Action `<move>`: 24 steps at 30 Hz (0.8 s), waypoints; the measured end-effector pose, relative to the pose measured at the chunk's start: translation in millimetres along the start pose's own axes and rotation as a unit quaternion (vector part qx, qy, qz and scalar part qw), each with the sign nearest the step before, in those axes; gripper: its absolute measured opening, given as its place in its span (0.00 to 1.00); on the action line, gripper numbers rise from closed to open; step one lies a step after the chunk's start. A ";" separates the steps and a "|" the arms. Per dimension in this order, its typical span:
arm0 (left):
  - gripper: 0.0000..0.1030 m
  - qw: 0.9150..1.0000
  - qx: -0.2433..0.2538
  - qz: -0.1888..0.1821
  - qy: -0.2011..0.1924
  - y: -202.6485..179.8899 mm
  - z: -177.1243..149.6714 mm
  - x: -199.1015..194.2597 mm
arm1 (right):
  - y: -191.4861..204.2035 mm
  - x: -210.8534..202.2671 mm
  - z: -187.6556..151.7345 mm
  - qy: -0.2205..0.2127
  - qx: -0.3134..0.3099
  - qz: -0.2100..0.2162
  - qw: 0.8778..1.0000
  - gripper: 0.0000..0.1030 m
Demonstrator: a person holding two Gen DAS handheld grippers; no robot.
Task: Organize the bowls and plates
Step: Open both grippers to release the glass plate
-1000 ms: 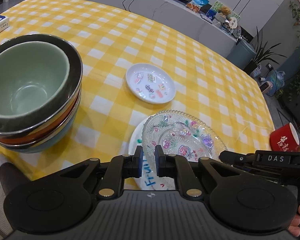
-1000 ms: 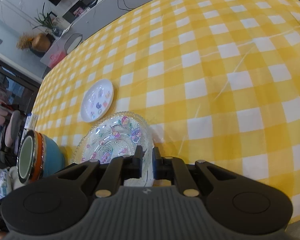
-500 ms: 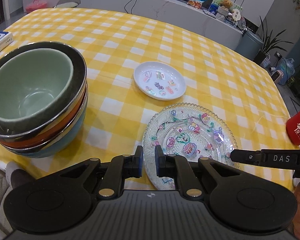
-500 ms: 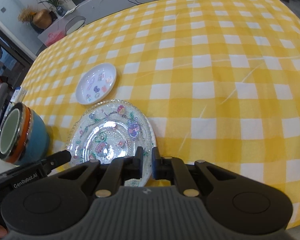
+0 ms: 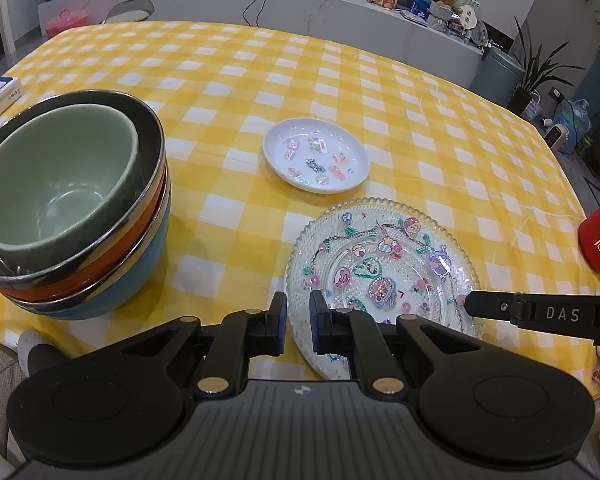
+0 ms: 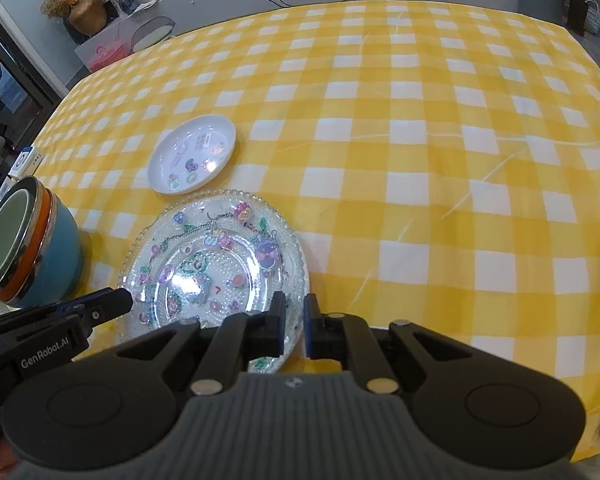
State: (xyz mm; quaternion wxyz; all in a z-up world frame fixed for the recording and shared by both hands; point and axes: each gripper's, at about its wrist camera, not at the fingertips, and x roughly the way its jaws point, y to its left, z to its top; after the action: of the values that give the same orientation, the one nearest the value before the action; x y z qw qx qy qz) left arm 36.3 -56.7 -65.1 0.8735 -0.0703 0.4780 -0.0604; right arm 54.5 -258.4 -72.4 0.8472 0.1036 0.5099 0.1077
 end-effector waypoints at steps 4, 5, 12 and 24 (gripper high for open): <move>0.14 1.000 0.006 0.009 -0.014 -3.0 2.3 -4.4 | -3.5 -6.7 1.8 -0.016 0.007 0.003 1.000 0.17; 0.15 1.000 0.008 0.010 -0.017 -4.3 3.3 -5.9 | -4.5 -8.6 1.8 -0.020 0.010 0.005 1.000 0.22; 0.25 0.999 0.029 0.019 -0.034 -14.1 18.1 -10.9 | -0.7 -17.7 5.5 -0.063 0.005 0.001 0.998 0.43; 0.36 0.997 0.044 0.032 -0.057 -17.5 72.5 -16.8 | -14.6 -28.0 17.1 -0.172 0.089 -0.010 0.981 0.75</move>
State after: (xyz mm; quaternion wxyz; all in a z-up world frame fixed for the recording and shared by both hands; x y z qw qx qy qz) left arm 87.7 -66.3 -9.4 0.9031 -0.0197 0.4260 -0.0498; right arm 58.0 -281.5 -45.1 0.9108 0.1904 0.3649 0.0336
